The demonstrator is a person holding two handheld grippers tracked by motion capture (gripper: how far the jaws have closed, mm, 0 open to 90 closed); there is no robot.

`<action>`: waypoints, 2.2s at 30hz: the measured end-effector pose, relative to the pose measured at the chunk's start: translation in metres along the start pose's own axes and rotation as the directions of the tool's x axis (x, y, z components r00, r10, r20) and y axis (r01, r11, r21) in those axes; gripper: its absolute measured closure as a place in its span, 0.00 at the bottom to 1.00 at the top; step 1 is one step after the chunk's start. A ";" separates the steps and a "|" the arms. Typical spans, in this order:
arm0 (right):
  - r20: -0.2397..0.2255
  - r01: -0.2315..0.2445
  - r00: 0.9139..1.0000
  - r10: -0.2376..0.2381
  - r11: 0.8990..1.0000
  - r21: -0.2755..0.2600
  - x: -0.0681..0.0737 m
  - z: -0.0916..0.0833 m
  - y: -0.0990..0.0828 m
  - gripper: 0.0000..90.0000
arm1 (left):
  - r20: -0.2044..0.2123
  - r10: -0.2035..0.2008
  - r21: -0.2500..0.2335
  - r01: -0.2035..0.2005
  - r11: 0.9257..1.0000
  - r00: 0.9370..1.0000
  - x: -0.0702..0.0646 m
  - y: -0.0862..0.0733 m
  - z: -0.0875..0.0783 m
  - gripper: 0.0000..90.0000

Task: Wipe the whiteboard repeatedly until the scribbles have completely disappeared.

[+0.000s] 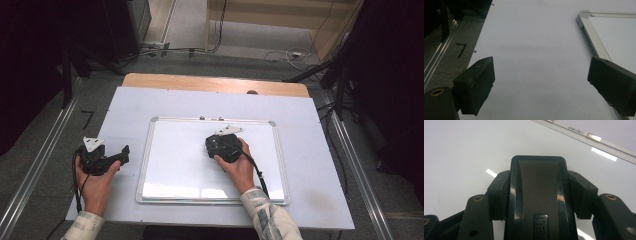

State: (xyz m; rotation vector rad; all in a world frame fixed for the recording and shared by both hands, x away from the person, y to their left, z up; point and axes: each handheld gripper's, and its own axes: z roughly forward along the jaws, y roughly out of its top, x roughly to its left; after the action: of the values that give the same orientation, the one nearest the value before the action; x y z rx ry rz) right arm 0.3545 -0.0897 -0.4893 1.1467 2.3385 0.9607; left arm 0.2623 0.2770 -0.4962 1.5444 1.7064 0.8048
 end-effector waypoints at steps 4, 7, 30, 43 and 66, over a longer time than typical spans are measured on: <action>0.002 -0.004 1.000 0.004 1.000 -0.001 0.000 -0.002 -0.001 0.43 | -0.001 0.000 0.002 0.000 1.000 1.000 0.000 0.000 0.000 0.09; 0.008 -0.004 1.000 0.004 1.000 0.002 -0.003 -0.003 -0.002 0.43 | -0.002 -0.001 0.002 0.001 1.000 1.000 0.000 0.000 0.000 0.09; 0.090 -0.079 0.993 0.078 0.997 0.016 -0.042 -0.007 -0.005 0.43 | -0.001 -0.003 -0.001 0.003 1.000 1.000 0.000 0.000 -0.002 0.09; 0.080 -0.116 0.990 0.119 0.992 -0.048 -0.048 -0.032 0.001 0.43 | -0.002 -0.001 -0.003 0.001 1.000 1.000 0.000 0.000 -0.002 0.09; 0.098 -0.140 0.984 0.146 0.988 -0.072 -0.063 -0.062 -0.003 0.43 | 0.001 0.000 0.000 0.000 1.000 1.000 0.000 0.000 -0.001 0.09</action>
State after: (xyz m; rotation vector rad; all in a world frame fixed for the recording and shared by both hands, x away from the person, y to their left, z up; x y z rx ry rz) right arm 0.3553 -0.1667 -0.4462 1.3206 2.1521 0.9930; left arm 0.2613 0.2765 -0.4960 1.5445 1.7052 0.8039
